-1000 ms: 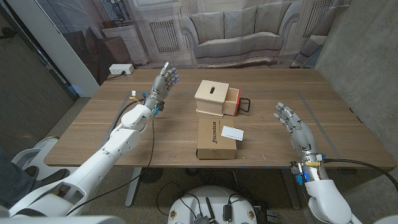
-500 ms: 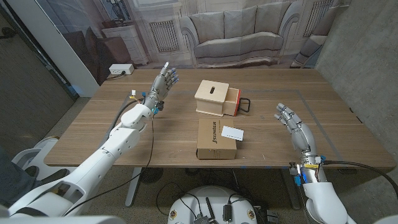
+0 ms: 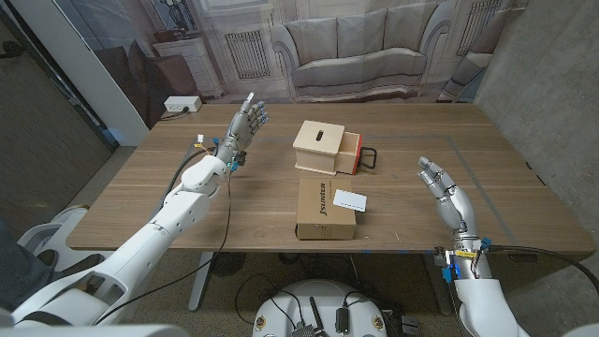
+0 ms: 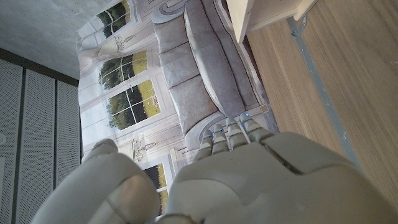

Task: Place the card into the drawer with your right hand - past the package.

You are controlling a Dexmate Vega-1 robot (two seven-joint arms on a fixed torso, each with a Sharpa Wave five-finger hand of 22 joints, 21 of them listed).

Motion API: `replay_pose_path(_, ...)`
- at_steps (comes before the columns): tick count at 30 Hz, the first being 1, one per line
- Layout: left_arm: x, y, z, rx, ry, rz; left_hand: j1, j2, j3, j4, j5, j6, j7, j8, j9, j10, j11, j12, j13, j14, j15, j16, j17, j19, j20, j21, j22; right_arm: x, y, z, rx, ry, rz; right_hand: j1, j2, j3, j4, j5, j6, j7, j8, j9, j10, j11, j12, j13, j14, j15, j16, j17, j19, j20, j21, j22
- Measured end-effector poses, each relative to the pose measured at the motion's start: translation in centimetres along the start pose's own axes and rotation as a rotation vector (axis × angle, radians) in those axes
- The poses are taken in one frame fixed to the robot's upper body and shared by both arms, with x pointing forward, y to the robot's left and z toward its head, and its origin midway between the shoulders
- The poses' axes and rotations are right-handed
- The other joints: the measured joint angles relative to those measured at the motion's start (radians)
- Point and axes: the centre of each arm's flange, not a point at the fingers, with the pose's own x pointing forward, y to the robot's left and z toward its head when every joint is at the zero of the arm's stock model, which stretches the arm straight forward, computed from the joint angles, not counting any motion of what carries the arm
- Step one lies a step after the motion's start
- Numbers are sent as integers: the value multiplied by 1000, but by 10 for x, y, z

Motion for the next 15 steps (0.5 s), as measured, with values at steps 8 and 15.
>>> replay_pose_path(8, 0, -1, 2, 2, -5, 2, 0, 0, 0, 0, 0, 0, 0, 0, 0, 2, -2, 0, 0, 0, 0, 0, 0, 0, 0, 0, 0, -6, -2, 0, -63, -4, -19, 12, 4, 4, -4, 0, 11, -11, 0, 0, 21, -10, 0, 0, 11, 0, 0, 0, 2, -2, 0, 0)
replay_pose_path(15, -2, -1, 2, 2, -4, 7, 0, 0, 0, 0, 0, 5, -5, 0, 0, 3, -3, 0, 0, 0, 0, 0, 0, 0, 0, 0, 0, -12, -4, 1, -103, -3, -41, 21, 13, 7, -7, 0, 21, -13, 0, 0, 26, -16, 0, 0, 22, -3, 0, 0, 10, 2, 0, 0)
